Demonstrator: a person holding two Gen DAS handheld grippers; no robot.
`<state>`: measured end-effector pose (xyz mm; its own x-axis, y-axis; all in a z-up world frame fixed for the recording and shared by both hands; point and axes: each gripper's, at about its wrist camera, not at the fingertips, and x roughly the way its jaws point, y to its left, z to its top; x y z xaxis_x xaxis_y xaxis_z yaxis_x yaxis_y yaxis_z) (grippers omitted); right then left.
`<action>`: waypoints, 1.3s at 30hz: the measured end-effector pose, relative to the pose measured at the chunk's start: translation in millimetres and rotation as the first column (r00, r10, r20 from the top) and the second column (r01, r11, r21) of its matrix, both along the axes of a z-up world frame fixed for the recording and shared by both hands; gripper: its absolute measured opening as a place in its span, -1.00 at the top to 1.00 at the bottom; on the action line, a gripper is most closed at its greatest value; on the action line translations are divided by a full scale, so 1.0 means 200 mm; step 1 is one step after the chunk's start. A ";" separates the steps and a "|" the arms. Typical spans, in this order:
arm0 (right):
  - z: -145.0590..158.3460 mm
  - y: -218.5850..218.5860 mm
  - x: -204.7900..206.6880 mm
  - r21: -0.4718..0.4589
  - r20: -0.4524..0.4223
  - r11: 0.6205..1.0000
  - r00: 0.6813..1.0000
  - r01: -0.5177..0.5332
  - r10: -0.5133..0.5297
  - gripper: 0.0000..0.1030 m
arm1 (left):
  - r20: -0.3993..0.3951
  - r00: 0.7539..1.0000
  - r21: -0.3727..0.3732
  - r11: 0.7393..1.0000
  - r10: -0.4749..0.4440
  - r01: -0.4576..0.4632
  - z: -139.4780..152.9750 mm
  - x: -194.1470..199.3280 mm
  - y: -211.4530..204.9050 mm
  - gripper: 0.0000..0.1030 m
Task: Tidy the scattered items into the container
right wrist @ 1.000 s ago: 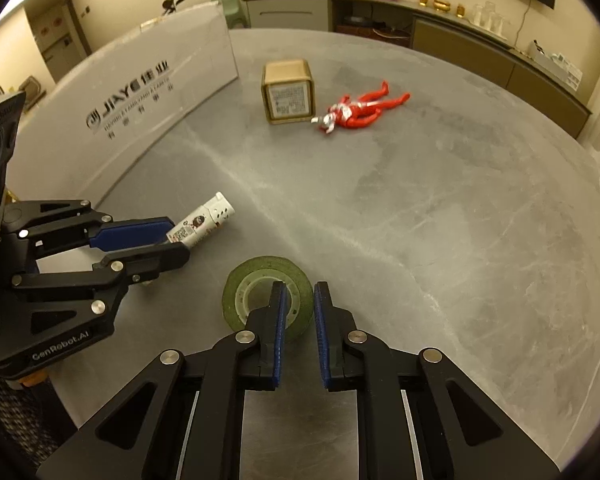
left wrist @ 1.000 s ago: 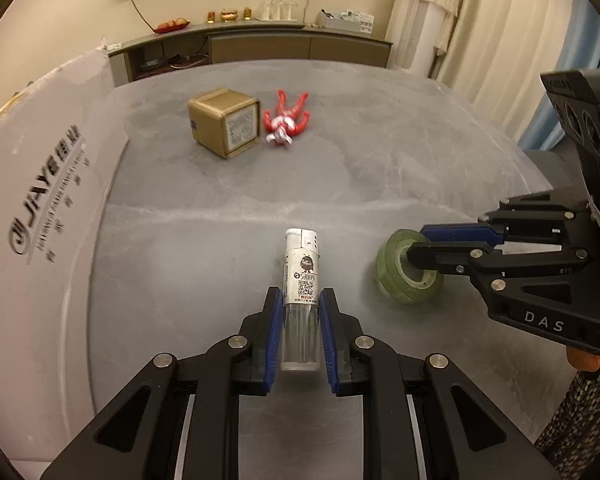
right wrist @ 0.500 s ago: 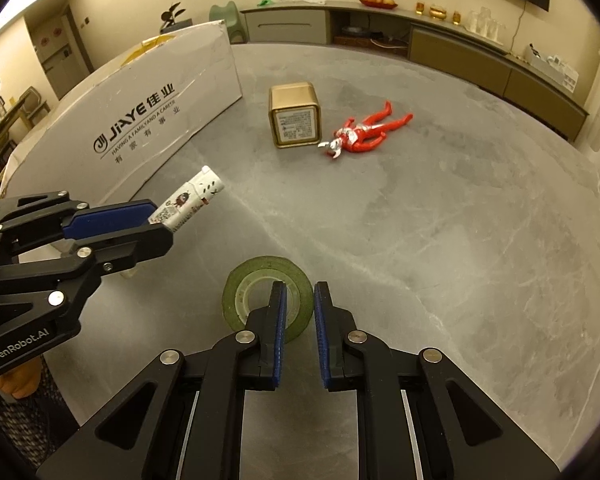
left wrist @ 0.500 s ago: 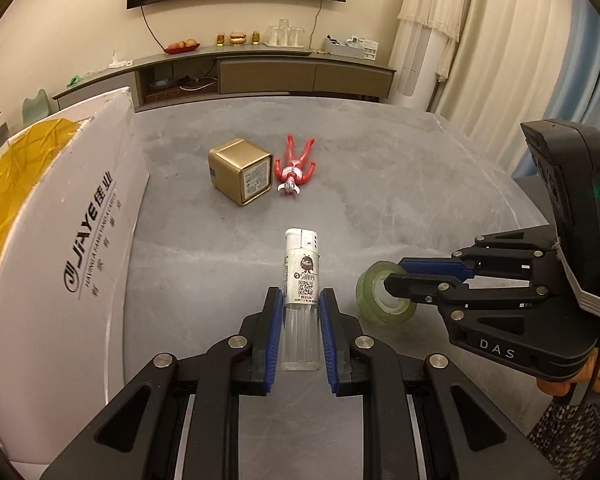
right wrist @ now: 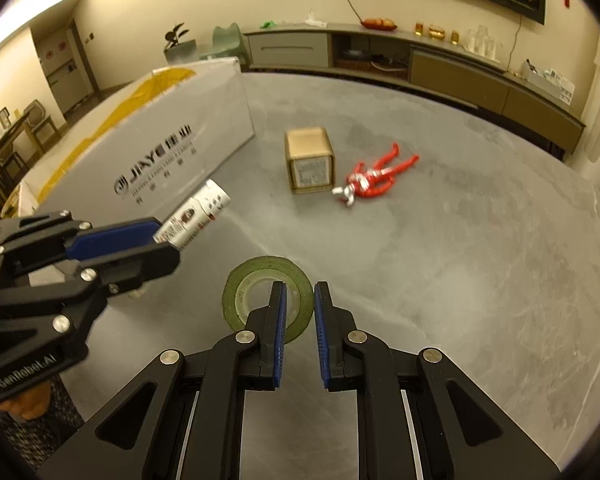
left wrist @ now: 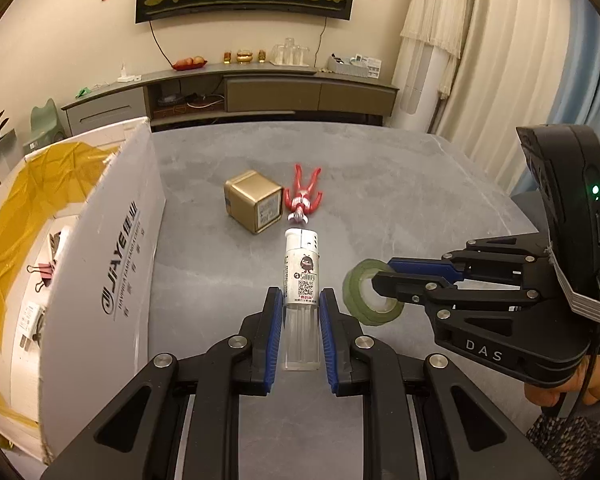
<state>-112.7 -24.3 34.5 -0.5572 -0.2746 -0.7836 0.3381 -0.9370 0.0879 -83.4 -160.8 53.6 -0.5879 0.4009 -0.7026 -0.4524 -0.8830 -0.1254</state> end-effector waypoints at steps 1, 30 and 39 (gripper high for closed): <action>0.01 -0.01 0.00 -0.002 -0.006 1.000 1.000 -0.001 0.001 0.71 | -0.004 1.000 0.001 1.000 0.003 -0.003 0.01 0.00 0.00 0.61; 0.30 -0.38 -0.04 -0.008 -0.118 0.999 0.992 -0.047 0.045 0.71 | -0.102 0.990 0.132 0.987 0.101 -0.087 0.30 0.02 -0.36 0.61; 0.34 -0.48 -0.07 -0.001 -0.140 0.998 0.989 -0.056 0.056 0.71 | -0.121 0.982 0.173 0.977 0.142 -0.120 0.36 0.01 -0.49 0.61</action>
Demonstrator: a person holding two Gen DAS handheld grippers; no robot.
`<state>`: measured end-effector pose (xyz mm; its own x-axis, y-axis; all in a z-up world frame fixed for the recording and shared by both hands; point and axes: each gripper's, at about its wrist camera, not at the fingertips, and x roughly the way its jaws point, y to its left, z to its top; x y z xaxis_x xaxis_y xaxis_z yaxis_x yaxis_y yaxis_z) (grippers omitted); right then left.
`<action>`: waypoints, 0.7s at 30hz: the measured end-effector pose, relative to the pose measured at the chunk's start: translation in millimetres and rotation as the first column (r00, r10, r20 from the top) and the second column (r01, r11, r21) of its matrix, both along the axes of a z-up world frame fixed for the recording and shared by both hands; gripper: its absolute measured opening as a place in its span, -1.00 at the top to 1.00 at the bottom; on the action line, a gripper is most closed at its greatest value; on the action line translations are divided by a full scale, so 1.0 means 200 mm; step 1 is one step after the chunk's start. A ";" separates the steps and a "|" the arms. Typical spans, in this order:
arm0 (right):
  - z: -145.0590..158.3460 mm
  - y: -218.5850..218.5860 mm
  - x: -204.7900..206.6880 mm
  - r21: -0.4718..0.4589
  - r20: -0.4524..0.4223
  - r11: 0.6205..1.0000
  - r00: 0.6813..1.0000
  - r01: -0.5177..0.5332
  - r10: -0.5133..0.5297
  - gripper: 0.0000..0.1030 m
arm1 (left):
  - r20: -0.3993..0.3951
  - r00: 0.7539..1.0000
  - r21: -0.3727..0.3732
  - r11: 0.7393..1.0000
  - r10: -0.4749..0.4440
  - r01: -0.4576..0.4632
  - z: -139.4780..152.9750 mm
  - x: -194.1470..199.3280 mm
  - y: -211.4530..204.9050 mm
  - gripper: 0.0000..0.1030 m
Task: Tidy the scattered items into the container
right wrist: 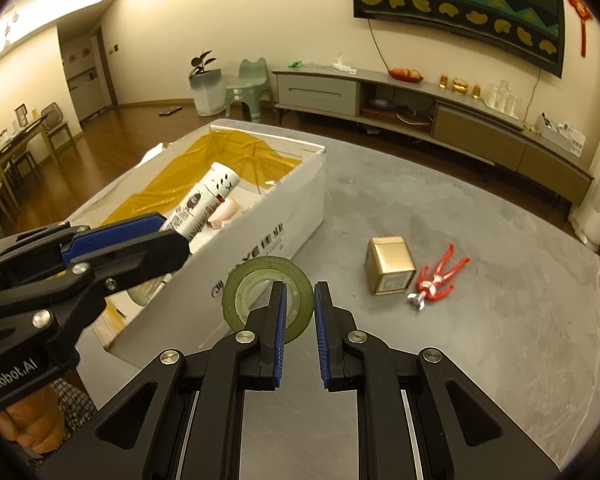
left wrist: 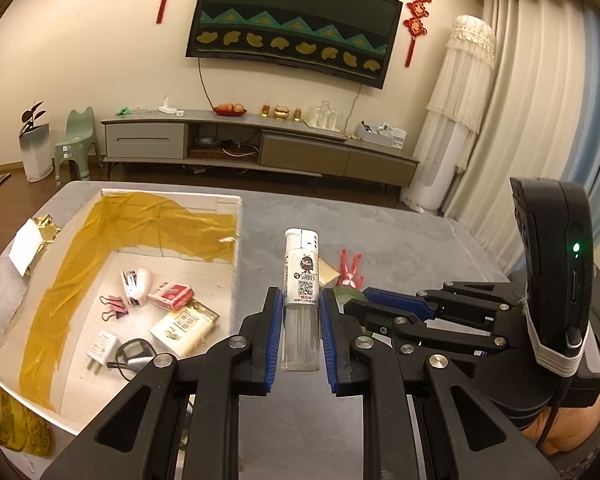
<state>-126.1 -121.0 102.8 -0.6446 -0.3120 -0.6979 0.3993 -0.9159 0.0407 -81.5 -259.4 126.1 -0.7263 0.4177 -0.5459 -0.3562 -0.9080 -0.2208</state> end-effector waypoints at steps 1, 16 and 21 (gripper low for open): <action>0.00 -0.01 0.00 0.001 -0.001 1.000 1.000 -0.001 0.001 0.71 | -0.001 1.000 0.006 1.000 0.005 -0.005 0.01 0.00 -0.02 0.61; 0.06 -0.18 -0.03 -0.005 -0.019 1.000 1.000 -0.024 0.024 0.71 | -0.013 0.997 0.069 0.994 0.083 -0.081 0.04 -0.07 -0.27 0.61; 0.08 -0.23 -0.03 -0.011 -0.031 0.999 0.999 -0.039 0.039 0.71 | -0.005 0.994 0.093 0.990 0.111 -0.110 0.05 -0.09 -0.36 0.61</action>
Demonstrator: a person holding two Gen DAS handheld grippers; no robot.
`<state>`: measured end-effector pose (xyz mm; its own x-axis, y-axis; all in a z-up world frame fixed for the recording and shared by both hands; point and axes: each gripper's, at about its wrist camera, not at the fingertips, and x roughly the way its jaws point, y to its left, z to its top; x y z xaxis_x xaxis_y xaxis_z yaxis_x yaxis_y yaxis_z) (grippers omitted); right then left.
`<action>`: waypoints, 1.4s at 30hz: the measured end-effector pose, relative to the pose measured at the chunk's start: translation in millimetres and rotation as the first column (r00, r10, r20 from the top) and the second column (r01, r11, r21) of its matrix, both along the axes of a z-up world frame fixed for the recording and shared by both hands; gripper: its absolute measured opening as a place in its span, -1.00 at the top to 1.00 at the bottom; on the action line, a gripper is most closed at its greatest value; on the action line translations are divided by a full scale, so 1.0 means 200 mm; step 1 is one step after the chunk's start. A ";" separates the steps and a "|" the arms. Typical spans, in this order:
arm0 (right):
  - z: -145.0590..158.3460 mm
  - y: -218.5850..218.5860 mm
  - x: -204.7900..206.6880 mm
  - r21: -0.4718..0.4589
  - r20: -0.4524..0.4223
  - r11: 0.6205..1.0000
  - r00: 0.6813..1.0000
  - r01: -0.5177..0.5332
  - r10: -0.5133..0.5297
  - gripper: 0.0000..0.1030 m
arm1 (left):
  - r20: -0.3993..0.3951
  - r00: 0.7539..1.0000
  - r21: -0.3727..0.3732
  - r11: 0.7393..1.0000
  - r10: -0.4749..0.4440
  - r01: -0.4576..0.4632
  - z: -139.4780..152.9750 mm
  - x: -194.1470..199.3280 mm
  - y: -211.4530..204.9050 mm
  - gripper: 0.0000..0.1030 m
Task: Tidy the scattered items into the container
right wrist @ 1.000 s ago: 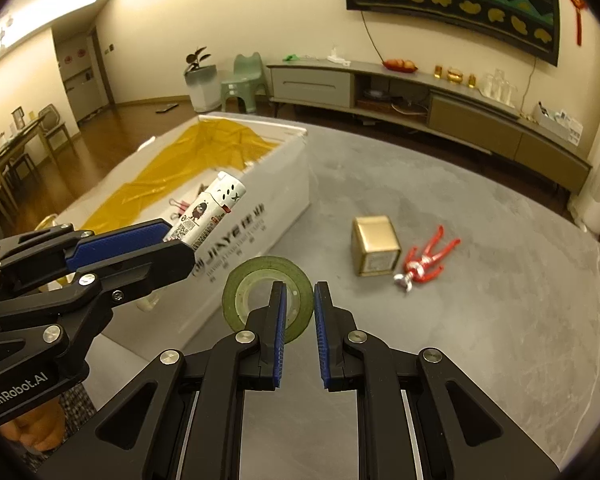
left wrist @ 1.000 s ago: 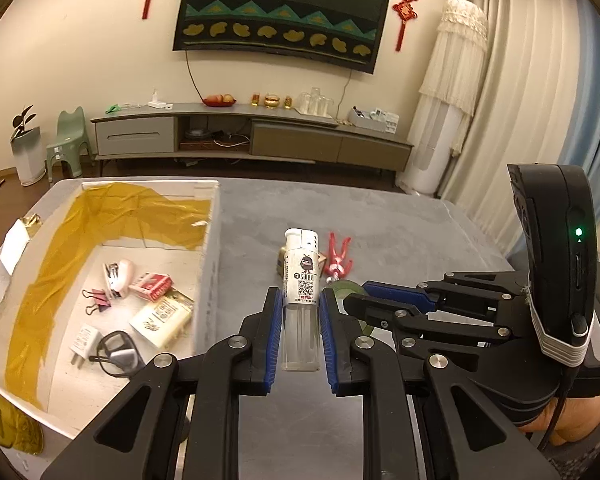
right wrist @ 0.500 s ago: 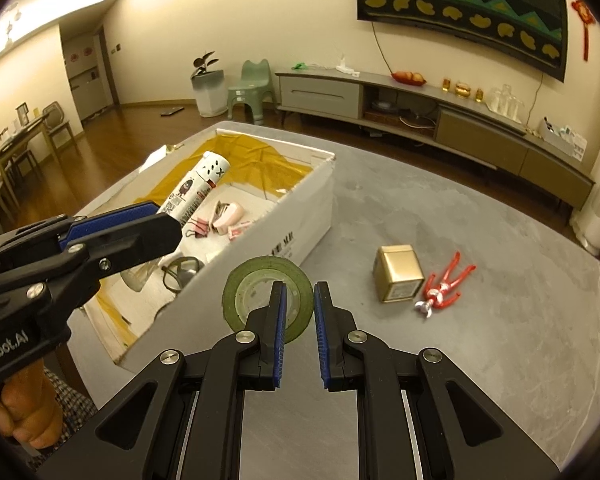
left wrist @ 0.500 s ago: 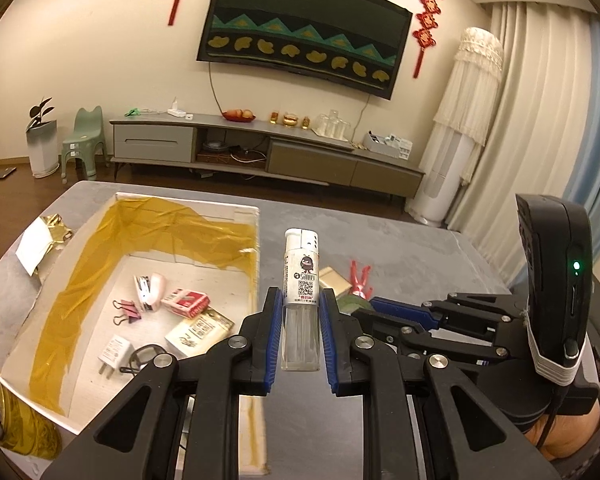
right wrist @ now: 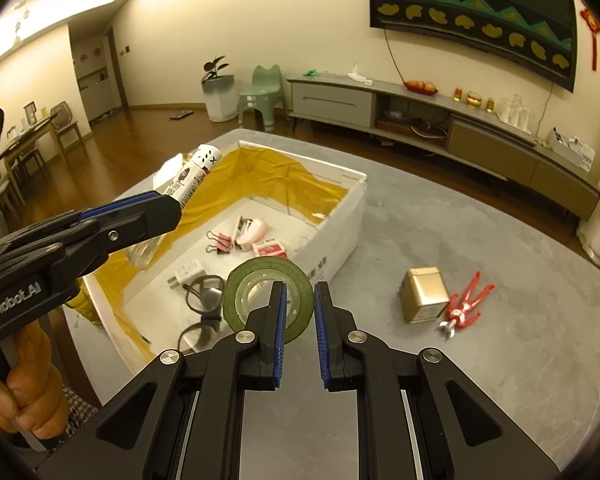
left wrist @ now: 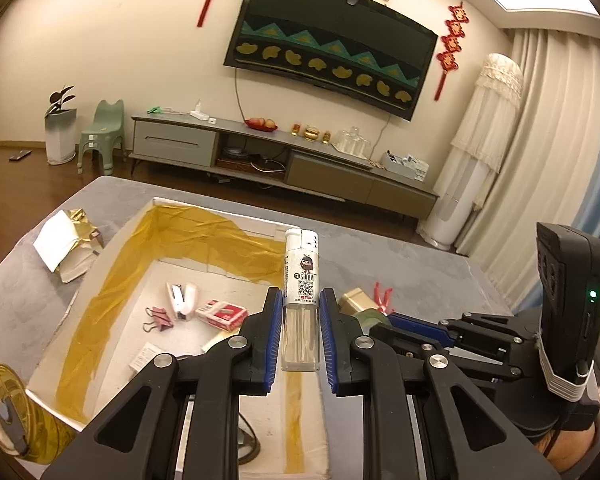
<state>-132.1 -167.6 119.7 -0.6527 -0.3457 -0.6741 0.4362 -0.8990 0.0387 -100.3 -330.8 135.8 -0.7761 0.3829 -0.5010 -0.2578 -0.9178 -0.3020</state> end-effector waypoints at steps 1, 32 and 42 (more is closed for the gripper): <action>0.01 -0.01 0.00 -0.004 -0.003 1.000 1.000 -0.004 0.004 0.71 | 0.004 1.000 0.007 1.000 0.005 -0.005 0.00 -0.01 -0.02 0.61; 0.00 -0.25 -0.53 -0.001 0.019 1.000 0.999 -0.030 0.030 0.71 | 0.180 0.977 0.070 0.989 0.114 -0.128 -0.08 -0.32 -0.33 0.61; -0.12 -0.33 -0.68 0.036 0.045 0.998 0.998 -0.047 0.045 0.71 | 0.259 0.959 0.090 0.985 0.119 -0.147 -0.17 -0.55 -0.38 0.61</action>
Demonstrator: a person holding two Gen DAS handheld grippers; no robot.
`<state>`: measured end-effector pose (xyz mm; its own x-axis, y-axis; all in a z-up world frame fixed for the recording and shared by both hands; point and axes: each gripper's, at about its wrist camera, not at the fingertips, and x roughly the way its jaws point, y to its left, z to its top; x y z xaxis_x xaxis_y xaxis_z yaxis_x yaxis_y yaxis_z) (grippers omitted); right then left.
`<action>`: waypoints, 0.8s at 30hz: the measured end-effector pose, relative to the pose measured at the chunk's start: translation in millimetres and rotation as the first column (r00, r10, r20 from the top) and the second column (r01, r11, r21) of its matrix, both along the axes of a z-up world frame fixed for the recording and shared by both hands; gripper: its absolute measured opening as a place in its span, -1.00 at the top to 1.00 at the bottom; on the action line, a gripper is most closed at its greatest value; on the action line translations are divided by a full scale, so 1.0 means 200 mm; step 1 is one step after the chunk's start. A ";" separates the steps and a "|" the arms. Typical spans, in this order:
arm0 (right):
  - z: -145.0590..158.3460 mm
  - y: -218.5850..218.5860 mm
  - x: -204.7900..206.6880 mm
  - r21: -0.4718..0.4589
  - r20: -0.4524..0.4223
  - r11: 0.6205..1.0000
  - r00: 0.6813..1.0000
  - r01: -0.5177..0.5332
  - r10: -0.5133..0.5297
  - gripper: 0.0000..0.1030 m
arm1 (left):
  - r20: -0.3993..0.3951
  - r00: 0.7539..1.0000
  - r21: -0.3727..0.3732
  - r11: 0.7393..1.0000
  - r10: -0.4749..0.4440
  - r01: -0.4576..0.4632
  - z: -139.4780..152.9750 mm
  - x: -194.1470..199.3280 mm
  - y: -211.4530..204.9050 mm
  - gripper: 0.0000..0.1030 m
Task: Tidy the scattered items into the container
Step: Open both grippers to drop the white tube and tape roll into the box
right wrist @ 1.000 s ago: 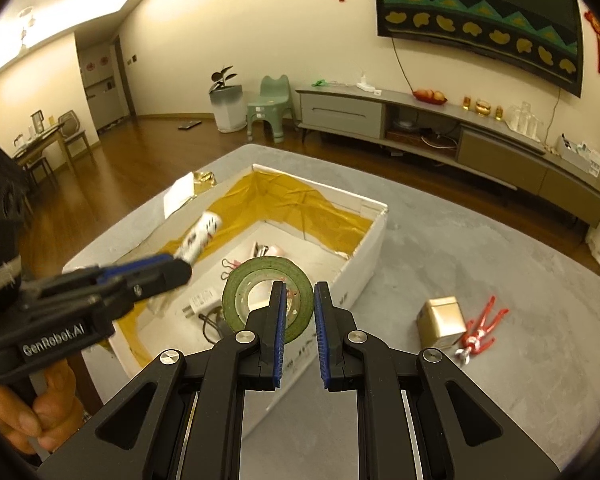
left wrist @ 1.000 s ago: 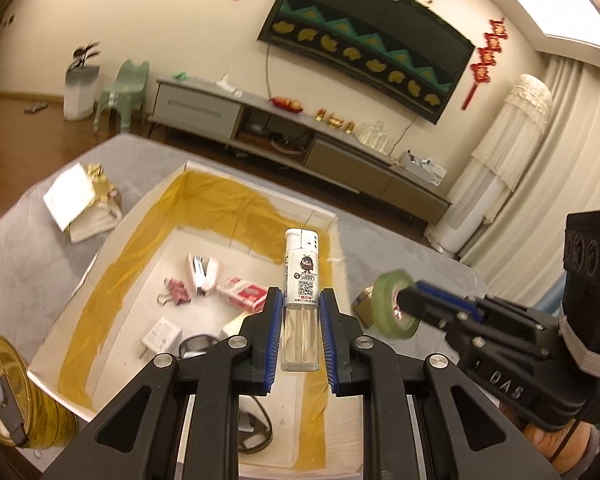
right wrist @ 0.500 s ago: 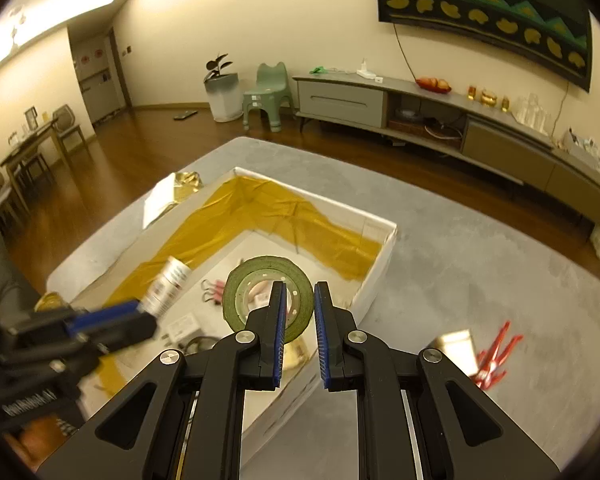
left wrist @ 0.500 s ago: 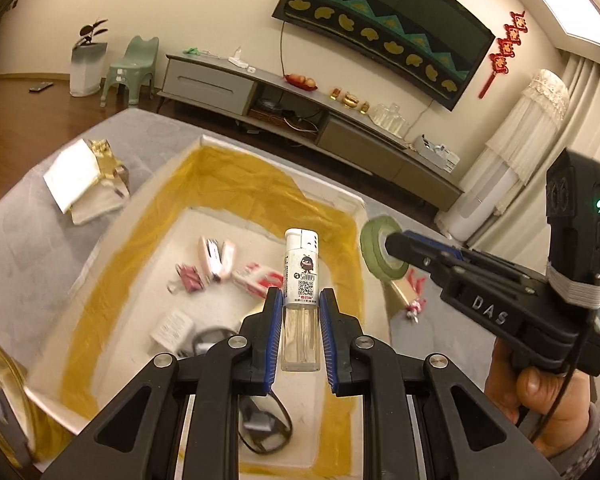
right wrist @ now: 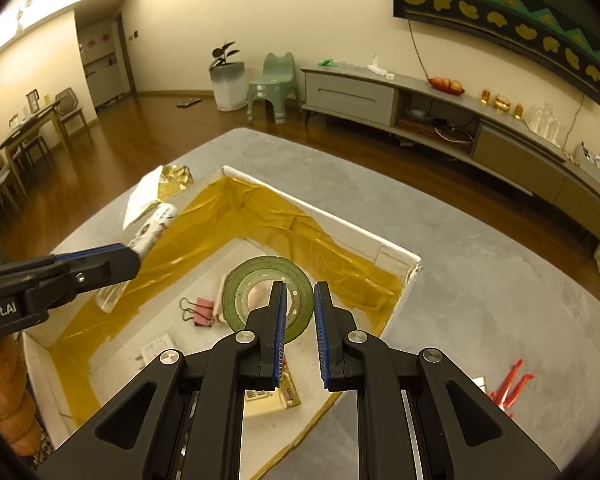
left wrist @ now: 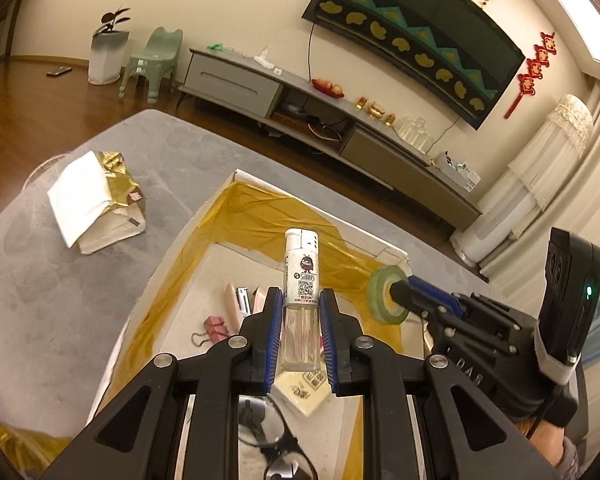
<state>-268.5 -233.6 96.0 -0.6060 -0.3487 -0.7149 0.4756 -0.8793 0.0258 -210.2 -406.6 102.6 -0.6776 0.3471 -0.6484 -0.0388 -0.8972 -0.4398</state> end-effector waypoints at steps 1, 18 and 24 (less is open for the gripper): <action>-0.01 0.00 -0.01 0.002 0.003 1.000 1.000 0.002 -0.002 0.71 | 0.008 1.000 0.000 1.000 -0.004 0.004 -0.01 -0.03 0.01 0.61; -0.03 0.07 -0.08 -0.041 0.035 0.998 0.999 0.037 -0.036 0.42 | 0.044 0.999 0.061 0.998 -0.027 0.024 -0.03 -0.14 0.06 0.49; 0.02 0.04 -0.01 -0.058 0.043 0.998 0.999 0.022 -0.020 0.42 | 0.034 0.999 0.017 0.999 -0.040 0.039 0.03 -0.08 0.07 0.49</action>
<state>-270.6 -224.8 99.7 -0.5835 -0.3784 -0.7185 0.4545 -0.8854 0.0971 -226.9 -392.3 108.1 -0.6406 0.3839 -0.6650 -0.0585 -0.8879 -0.4563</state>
